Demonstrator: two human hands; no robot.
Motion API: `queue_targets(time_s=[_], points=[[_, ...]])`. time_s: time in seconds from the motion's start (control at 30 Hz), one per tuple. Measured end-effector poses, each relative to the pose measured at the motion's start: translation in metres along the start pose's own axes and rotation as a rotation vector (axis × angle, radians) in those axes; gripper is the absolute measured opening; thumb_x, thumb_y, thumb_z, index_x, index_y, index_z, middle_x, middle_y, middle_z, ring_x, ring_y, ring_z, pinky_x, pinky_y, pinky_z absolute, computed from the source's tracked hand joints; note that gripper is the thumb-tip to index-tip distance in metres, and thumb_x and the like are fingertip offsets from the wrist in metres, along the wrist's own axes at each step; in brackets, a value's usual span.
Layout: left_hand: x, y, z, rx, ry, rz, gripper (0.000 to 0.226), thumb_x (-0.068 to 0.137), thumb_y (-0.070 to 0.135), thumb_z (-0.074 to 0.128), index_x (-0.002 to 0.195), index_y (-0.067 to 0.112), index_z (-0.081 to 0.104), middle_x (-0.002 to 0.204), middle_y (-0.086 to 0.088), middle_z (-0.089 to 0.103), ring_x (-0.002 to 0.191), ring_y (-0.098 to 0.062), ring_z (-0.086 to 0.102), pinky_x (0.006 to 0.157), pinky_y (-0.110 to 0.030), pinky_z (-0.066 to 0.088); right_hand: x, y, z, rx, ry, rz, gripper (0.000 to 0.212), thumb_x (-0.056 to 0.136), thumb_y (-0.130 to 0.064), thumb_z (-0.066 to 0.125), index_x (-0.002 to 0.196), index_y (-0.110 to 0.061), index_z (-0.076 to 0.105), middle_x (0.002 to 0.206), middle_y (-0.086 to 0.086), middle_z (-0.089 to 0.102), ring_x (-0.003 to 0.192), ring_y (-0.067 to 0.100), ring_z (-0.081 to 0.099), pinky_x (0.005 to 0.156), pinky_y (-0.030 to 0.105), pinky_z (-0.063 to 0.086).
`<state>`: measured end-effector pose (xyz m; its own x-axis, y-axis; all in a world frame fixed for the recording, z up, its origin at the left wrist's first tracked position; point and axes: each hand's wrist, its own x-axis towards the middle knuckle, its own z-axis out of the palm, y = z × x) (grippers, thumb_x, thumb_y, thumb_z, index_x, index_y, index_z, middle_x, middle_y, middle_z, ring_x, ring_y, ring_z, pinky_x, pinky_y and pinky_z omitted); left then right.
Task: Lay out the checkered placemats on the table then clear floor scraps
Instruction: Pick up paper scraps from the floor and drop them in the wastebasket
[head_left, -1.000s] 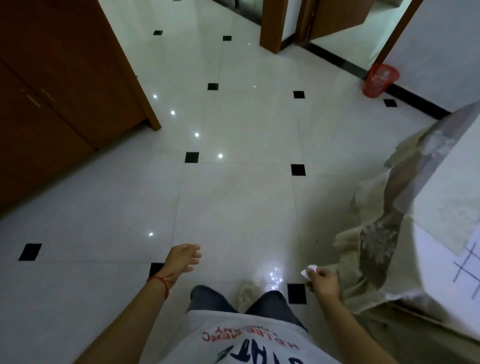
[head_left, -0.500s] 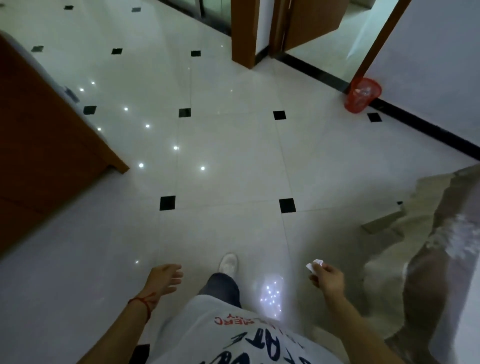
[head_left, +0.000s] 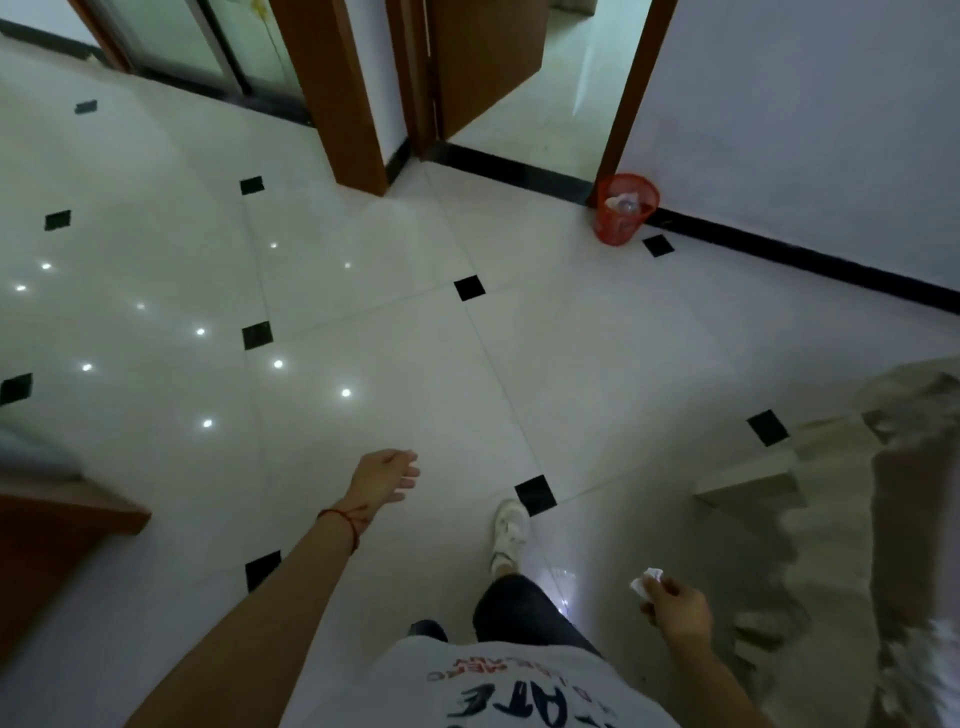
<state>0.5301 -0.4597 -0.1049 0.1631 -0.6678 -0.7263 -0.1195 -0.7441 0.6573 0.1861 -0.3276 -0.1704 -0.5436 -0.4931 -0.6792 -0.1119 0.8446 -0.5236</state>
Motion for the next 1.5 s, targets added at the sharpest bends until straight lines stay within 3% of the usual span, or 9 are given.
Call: queue_targets(time_s=[0.1,0.33,0.53,0.67,0.8,0.97,1.17,1.3,1.5], points=[[0.038,0.050,0.025,0.013,0.006,-0.020,0.024,0.092,0.017,0.050,0.107,0.002,0.060,0.091,-0.014,0.060,0.075,-0.022,0.057,0.066,-0.029,0.046,0.042,-0.053,-0.011,-0.002,0.016,0.001,0.026,0.087,-0.018,0.059,0.086,0.007,0.067,0.057,0.006,0.059,0.074,0.035,0.062,0.077,0.042,0.048],[0.110,0.121,0.055,0.037,0.001,-0.145,0.030,0.092,0.016,0.052,0.113,-0.005,0.057,0.101,-0.018,0.060,0.091,-0.031,0.056,0.079,-0.037,0.046,0.132,-0.208,-0.026,0.023,0.017,-0.100,0.017,0.089,-0.012,0.055,0.094,0.000,0.065,0.073,0.011,0.061,0.069,0.029,0.059,0.064,0.030,0.045],[0.196,0.201,0.075,0.001,-0.002,-0.197,0.032,0.091,0.017,0.053,0.115,-0.003,0.056,0.105,-0.019,0.060,0.095,-0.032,0.057,0.078,-0.036,0.047,0.227,-0.325,-0.009,0.112,0.038,-0.172,0.005,0.088,-0.005,0.056,0.087,-0.002,0.059,0.079,0.015,0.059,0.035,0.001,0.055,0.035,0.008,0.037],[0.271,0.275,0.094,0.034,0.004,-0.186,0.032,0.091,0.017,0.053,0.114,-0.004,0.058,0.103,-0.019,0.061,0.091,-0.031,0.057,0.068,-0.031,0.048,0.283,-0.394,-0.003,0.133,0.089,-0.125,0.006,0.088,-0.006,0.057,0.084,-0.004,0.061,0.076,0.015,0.060,0.036,0.004,0.055,0.037,0.011,0.042],[0.337,0.373,0.131,0.101,-0.050,-0.143,0.030,0.091,0.018,0.052,0.113,-0.003,0.058,0.099,-0.017,0.062,0.089,-0.030,0.057,0.067,-0.029,0.047,0.322,-0.457,-0.001,0.113,0.094,-0.084,0.020,0.088,-0.009,0.057,0.070,-0.003,0.056,0.064,0.014,0.057,0.052,0.019,0.058,0.060,0.034,0.048],[0.409,0.503,0.199,0.179,-0.139,-0.050,0.028,0.091,0.019,0.054,0.108,-0.002,0.060,0.086,-0.012,0.062,0.075,-0.022,0.057,0.064,-0.028,0.046,0.372,-0.529,-0.013,0.083,0.099,-0.070,0.021,0.090,-0.014,0.054,0.071,-0.004,0.055,0.067,0.014,0.060,0.056,0.018,0.059,0.061,0.029,0.044],[0.487,0.632,0.286,0.209,-0.209,0.073,0.020,0.091,0.019,0.053,0.100,0.004,0.061,0.091,-0.013,0.062,0.073,-0.019,0.057,0.066,-0.028,0.047,0.456,-0.594,-0.034,0.089,0.136,-0.006,0.021,0.090,-0.014,0.055,0.077,0.001,0.061,0.071,0.017,0.062,0.054,0.016,0.058,0.060,0.028,0.044],[0.525,0.680,0.328,0.192,-0.190,0.070,0.020,0.091,0.019,0.053,0.100,0.003,0.060,0.088,-0.012,0.062,0.074,-0.020,0.058,0.067,-0.028,0.047,0.520,-0.649,-0.056,0.112,0.129,0.015,0.020,0.091,-0.014,0.054,0.085,0.003,0.064,0.072,0.015,0.063,0.058,0.017,0.060,0.067,0.032,0.048],[0.565,0.697,0.358,0.163,-0.144,-0.120,0.026,0.092,0.020,0.053,0.107,0.000,0.059,0.087,-0.012,0.062,0.079,-0.024,0.057,0.066,-0.029,0.047,0.607,-0.757,-0.078,0.079,0.067,-0.017,0.021,0.089,-0.012,0.053,0.092,0.007,0.062,0.074,0.014,0.061,0.055,0.014,0.057,0.054,0.025,0.042]])
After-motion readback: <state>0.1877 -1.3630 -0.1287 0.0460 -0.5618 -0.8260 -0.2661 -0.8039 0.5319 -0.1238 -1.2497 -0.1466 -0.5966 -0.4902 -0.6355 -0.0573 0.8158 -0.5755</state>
